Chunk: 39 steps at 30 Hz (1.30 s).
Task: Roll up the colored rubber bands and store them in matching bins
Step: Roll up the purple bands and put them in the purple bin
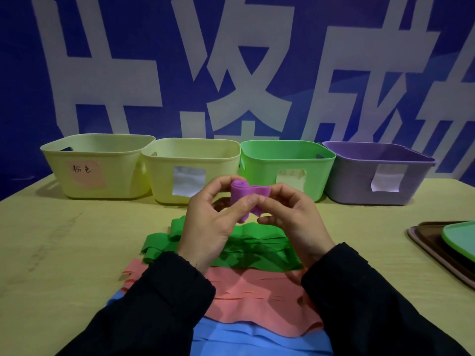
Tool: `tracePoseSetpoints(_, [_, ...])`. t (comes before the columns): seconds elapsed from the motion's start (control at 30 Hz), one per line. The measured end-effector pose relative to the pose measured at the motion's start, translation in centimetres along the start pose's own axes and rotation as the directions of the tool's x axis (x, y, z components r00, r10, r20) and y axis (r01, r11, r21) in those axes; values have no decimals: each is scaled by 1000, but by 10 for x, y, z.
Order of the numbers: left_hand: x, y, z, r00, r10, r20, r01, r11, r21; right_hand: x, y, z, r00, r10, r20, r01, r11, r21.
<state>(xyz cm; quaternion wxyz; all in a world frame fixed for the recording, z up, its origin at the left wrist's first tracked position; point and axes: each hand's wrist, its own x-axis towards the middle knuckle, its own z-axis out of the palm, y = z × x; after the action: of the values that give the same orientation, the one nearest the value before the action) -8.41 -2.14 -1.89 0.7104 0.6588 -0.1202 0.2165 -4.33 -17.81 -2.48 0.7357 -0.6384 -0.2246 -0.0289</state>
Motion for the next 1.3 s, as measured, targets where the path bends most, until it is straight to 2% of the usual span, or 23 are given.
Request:
tracePoseSetpoints(0.2, [3, 2, -5, 999, 26, -25, -26, 1000, -14, -3, -1, 5, 999, -23, 38, 14, 974, 227])
tracePoseSetpoints(0.3, [3, 4, -4, 998, 62, -10, -62, 998, -20, -4, -3, 8, 998, -35, 42, 23, 966, 258])
tracePoseSetpoints(0.47, [3, 4, -1, 998, 55, -2, -55, 998, -40, -2, -3, 7, 998, -16, -53, 30, 960, 279])
tracePoseSetpoints(0.57, [4, 4, -4, 999, 43, -15, -43, 998, -55, -3, -7, 7, 1000, 27, -13, -21, 940, 340])
tracePoseSetpoints(0.67, [5, 1, -7, 999, 47, -24, -48, 998, -46, -4, -12, 6, 999, 36, 18, -40, 958, 285])
tracePoseSetpoints(0.9, [1, 2, -3, 999, 32, 38, -29, 996, -85, -2, -6, 2, 999, 34, -39, -23, 967, 255])
tracePoseSetpoints(1.03, [1, -3, -2, 996, 28, 84, -15, 988, -153, -2, -4, 4, 997, -33, -68, 43, 988, 146])
tracePoseSetpoints(1.2, [1, -6, -2, 989, 2, 149, 22, 987, -161, -3, -3, 6, 997, -61, -54, 70, 981, 182])
tracePoseSetpoints(1.3, [0, -5, -2, 989, 11, 150, 14, 987, -162, -2, -2, 6, 998, -54, -33, 58, 988, 141])
